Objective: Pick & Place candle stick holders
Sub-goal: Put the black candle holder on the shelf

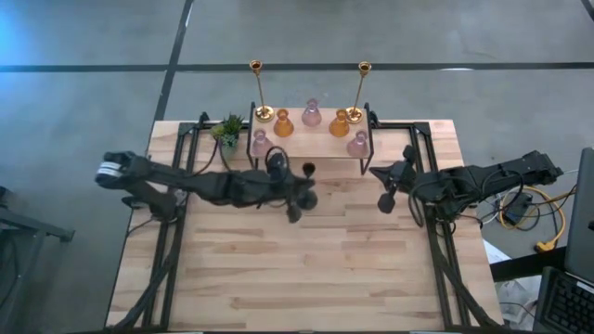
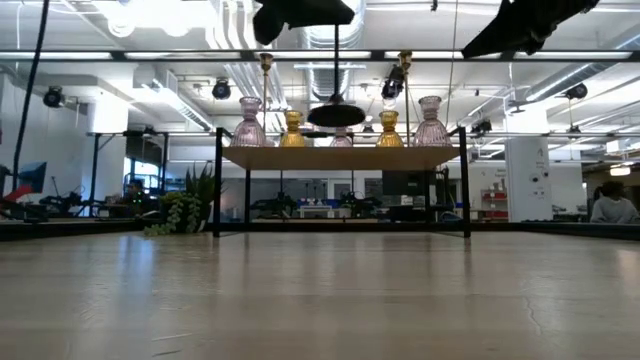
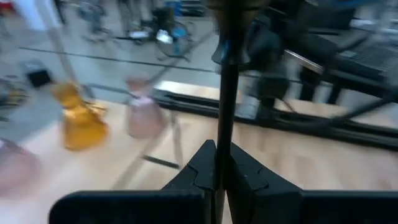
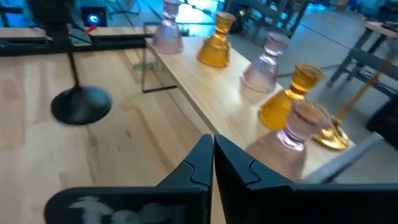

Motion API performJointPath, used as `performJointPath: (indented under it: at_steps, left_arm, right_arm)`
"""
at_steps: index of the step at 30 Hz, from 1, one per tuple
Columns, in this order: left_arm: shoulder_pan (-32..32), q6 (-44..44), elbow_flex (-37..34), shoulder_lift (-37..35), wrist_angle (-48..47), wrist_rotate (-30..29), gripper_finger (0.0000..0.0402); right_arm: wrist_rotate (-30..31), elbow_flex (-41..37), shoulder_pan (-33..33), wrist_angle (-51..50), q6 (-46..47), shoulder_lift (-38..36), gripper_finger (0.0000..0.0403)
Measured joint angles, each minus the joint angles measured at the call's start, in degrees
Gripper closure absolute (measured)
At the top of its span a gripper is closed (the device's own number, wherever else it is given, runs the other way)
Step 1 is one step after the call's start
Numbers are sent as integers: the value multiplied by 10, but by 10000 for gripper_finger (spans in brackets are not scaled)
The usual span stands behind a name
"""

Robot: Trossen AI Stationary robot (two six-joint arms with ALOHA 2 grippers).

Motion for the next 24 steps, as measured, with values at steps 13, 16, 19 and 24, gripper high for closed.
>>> performJointPath:
  at_steps: [13,16,19,24]
  left_arm:
    - [91,30,52,29,-6,-20,385]
    - [109,29,62,29,-2,-1,385]
    - [127,29,78,33,1,17,385]
    - [153,28,98,52,-11,30,385]
  right_arm:
    - [17,0,0,-52,70,-22,394]
    - [17,0,0,-52,71,-24,394]
    - [19,0,0,-52,69,-24,394]
    - [19,0,0,-52,69,-24,394]
